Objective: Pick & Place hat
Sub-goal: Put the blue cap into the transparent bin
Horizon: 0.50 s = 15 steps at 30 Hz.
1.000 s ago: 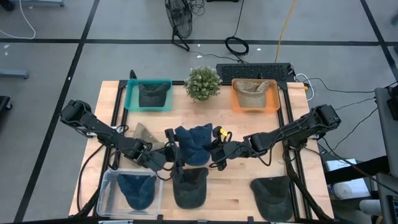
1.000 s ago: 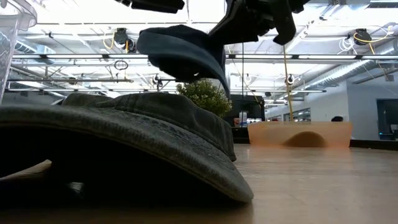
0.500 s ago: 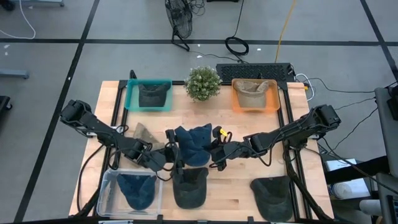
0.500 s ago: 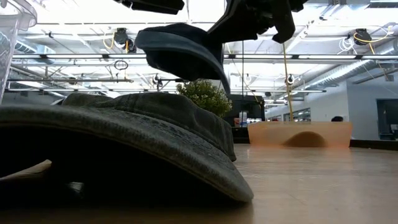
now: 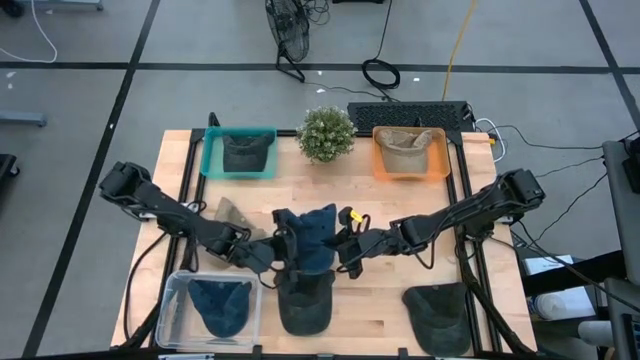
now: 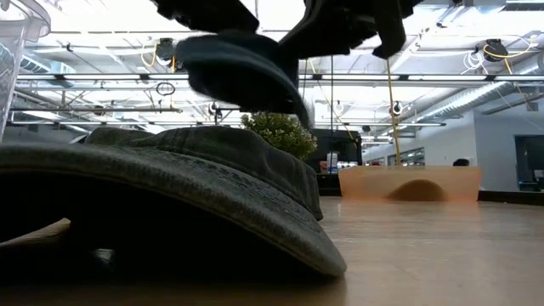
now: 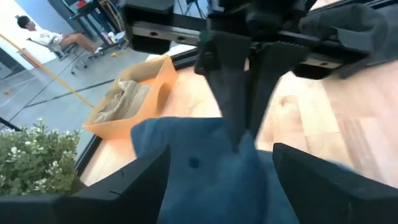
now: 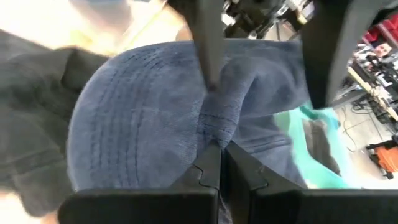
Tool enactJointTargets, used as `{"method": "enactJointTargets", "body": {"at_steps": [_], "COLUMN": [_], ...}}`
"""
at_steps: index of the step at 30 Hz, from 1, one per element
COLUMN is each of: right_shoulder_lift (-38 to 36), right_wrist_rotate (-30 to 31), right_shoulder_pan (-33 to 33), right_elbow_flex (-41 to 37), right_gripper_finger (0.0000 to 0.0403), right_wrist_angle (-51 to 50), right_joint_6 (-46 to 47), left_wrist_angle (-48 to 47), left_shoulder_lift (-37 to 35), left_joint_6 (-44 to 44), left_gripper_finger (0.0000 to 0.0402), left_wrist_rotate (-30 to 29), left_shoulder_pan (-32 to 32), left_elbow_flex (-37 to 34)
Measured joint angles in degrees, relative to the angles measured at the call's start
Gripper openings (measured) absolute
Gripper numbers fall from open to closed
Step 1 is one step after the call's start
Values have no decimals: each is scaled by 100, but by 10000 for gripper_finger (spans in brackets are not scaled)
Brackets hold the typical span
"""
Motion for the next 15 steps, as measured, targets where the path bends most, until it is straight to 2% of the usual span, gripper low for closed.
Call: {"method": "enactJointTargets", "body": {"at_steps": [15], "right_shoulder_lift": [-13], "right_wrist_rotate": [17], "right_shoulder_pan": [11], "right_elbow_flex": [1], "right_gripper_finger": [0], "right_wrist_angle": [-26], "right_joint_6": [-31], "left_wrist_angle": [-52], "left_shoulder_lift": [165], "left_joint_6": [-199], "left_gripper_finger": [296], "left_wrist_rotate": [92], "left_shoulder_pan": [220], "left_elbow_flex": [-2]}}
